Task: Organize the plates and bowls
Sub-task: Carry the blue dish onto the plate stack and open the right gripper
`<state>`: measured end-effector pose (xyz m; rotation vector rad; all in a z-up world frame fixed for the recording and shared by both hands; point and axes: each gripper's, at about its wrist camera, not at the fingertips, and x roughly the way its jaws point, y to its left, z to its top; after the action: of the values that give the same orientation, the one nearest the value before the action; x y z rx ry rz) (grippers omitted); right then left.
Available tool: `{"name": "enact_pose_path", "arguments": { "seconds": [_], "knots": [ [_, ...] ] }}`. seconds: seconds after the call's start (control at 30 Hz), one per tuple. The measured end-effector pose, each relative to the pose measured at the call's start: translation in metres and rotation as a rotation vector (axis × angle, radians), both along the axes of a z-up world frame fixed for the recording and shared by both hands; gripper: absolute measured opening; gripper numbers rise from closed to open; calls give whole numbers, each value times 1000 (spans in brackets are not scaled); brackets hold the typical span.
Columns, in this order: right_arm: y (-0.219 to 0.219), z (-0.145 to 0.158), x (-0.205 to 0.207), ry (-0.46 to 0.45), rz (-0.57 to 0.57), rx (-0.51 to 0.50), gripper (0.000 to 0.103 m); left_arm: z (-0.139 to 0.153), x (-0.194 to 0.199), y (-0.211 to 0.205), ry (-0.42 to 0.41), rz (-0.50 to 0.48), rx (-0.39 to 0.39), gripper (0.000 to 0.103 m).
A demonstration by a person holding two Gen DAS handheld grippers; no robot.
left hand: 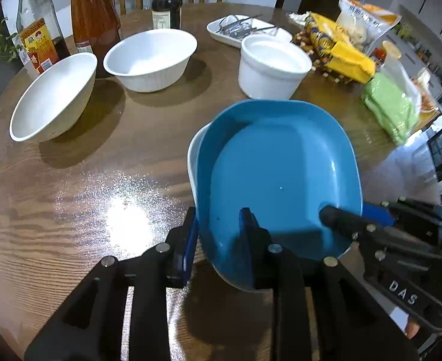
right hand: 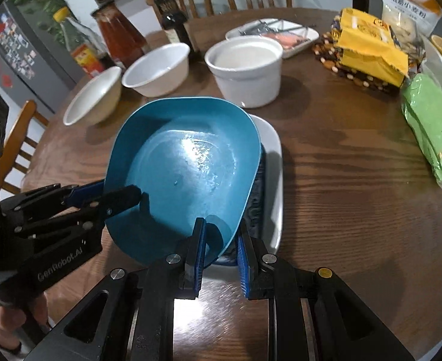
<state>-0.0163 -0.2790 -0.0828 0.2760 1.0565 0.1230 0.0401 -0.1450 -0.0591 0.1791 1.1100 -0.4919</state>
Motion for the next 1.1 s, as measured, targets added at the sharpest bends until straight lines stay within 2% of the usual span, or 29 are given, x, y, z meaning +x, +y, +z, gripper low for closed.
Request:
{"name": "enact_pose_path", "arguments": {
  "seconds": [0.1, 0.17, 0.2, 0.23, 0.3, 0.43, 0.67, 0.8, 0.97, 1.0, 1.07, 1.1],
  "knots": [
    [-4, -4, 4, 5, -15, -73, 21, -5, 1, -2, 22, -5, 18, 29],
    [-7, -5, 7, 19, -19, -79, 21, -6, 1, 2, 27, 7, 24, 34],
    [-10, -6, 7, 22, -19, -68, 21, -5, 1, 5, 28, 18, 24, 43],
    [-11, -6, 7, 23, -20, -67, 21, -3, 1, 11, 27, 32, 15, 56],
    [-12, -2, 5, 10, -20, -80, 21, 3, 2, 21, 17, 63, 1, 71],
    [-17, 10, 0, -35, -62, -111, 25, 17, 0, 48, -11, 124, -27, 81],
    [-18, 27, -11, -90, -93, -71, 51, 22, -4, 82, -13, 205, -24, 87],
    [0, 33, -9, -96, -56, -43, 52, 19, -4, 93, 6, 228, -18, 87],
    [30, 42, -3, -110, 6, -61, 53, 19, -6, 112, 11, 257, -21, 88],
    [34, 43, -2, -114, 16, -62, 53, 20, -6, 116, 10, 262, -23, 89],
    [42, 46, -1, -121, 29, -67, 53, 22, -5, 125, 3, 282, -28, 101],
    [46, 47, 1, -123, 33, -71, 53, 23, -5, 129, -6, 291, -32, 102]
  ]
}}
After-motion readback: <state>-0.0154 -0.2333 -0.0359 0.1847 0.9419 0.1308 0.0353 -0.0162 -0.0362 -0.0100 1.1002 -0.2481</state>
